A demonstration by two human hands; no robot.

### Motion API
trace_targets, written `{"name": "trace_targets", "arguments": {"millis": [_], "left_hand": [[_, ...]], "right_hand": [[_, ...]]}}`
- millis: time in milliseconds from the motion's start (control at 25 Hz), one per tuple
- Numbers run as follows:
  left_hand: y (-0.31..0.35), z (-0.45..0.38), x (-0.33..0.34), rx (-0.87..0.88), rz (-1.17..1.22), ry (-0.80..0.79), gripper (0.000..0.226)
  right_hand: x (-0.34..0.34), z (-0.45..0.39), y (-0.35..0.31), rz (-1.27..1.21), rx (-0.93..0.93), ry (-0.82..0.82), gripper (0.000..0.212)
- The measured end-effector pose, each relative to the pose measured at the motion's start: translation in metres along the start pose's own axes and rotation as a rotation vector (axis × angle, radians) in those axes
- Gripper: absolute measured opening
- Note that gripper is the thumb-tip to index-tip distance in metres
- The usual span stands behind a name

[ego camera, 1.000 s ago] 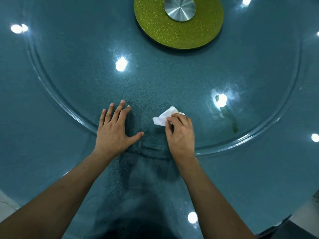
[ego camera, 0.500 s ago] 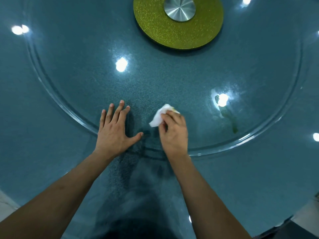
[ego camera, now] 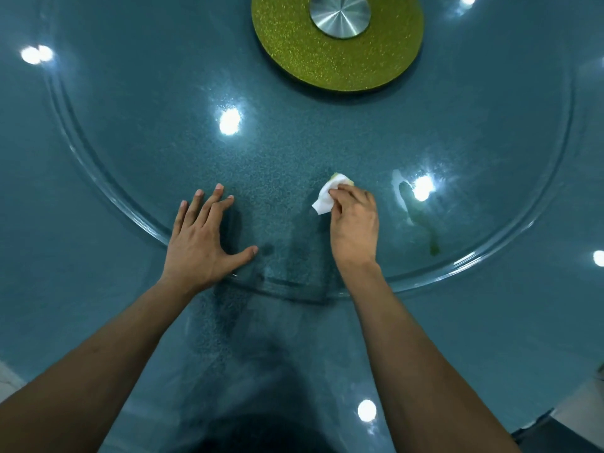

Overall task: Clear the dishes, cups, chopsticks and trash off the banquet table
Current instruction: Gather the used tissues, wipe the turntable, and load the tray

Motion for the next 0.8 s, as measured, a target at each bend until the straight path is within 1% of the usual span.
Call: {"name": "trace_targets", "arguments": {"millis": [80,160,320,480,560,680,720,800], "left_hand": [[-0.003,-0.001,-0.003,-0.004,-0.008,-0.007,0.103],[-0.004,-0.003,-0.003,-0.029,-0.014,-0.013,0.107],[-0.009,-0.006,-0.004,-0.113,-0.053,0.003,0.112],[-0.030,-0.003,-0.013,-0.147,-0.049,0.004,0.108],[-0.039,-0.004,-0.016,-0.166,-0.048,-0.011,0.105],[-0.049,-0.002,-0.022,-0.226,-0.009,0.015,0.095],[-0.047,-0.001,-0.024,-0.222,0.012,0.036,0.087],[-0.027,0.002,-0.026,-0.141,0.001,0.083,0.073]], "right_hand": [[-0.001,-0.003,0.002,-0.004,0.026,0.011,0.029],[0.003,-0.002,-0.011,-0.039,0.026,0.025,0.030],[0.018,-0.001,-0.054,-0.047,-0.175,-0.046,0.032],[0.024,-0.003,-0.054,-0.015,-0.258,-0.126,0.032],[0.016,-0.001,-0.050,-0.021,-0.265,-0.091,0.031],[-0.007,0.012,-0.038,-0.064,-0.303,0.052,0.025],[-0.013,0.019,-0.031,-0.075,-0.301,0.080,0.023],[-0.021,0.034,-0.015,-0.087,-0.293,0.101,0.020]]}}
Point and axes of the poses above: each hand's wrist, its own z-axis away from the middle knuckle, its own x-axis out of the palm, y = z × x, the point moved 10 cm from there along -z, towards the middle knuckle, and after that the axes turned 2 degrees about -y, right-handed, at the moved point
